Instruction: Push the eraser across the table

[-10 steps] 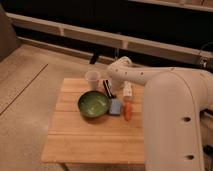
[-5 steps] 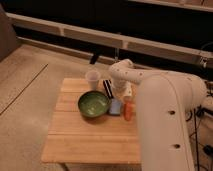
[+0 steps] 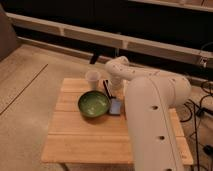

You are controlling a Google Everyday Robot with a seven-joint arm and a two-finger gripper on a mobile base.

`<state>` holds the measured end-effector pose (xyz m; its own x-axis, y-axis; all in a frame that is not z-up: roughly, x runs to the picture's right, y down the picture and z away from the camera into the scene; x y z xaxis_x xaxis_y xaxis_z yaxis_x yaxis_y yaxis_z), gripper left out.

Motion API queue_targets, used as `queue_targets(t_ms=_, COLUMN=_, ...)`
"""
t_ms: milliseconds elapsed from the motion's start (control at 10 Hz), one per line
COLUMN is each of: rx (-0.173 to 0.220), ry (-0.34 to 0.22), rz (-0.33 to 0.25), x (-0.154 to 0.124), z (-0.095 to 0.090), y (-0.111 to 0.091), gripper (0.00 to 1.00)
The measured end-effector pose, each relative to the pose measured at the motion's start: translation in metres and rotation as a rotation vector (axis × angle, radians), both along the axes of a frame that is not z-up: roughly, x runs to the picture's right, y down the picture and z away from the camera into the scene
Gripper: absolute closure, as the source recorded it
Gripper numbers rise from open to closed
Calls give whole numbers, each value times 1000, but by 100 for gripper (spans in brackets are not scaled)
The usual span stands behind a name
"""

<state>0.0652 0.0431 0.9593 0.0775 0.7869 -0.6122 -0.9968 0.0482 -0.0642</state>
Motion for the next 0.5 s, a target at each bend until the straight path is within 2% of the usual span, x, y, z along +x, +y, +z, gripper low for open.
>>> queue_targets(t_ms=300, rx=-23, ry=7, rz=14, x=0, z=7, y=6, gripper=100)
queue_targets(t_ms=500, rx=-35, ry=15, rz=-5, x=4, z=10, y=7, gripper=100)
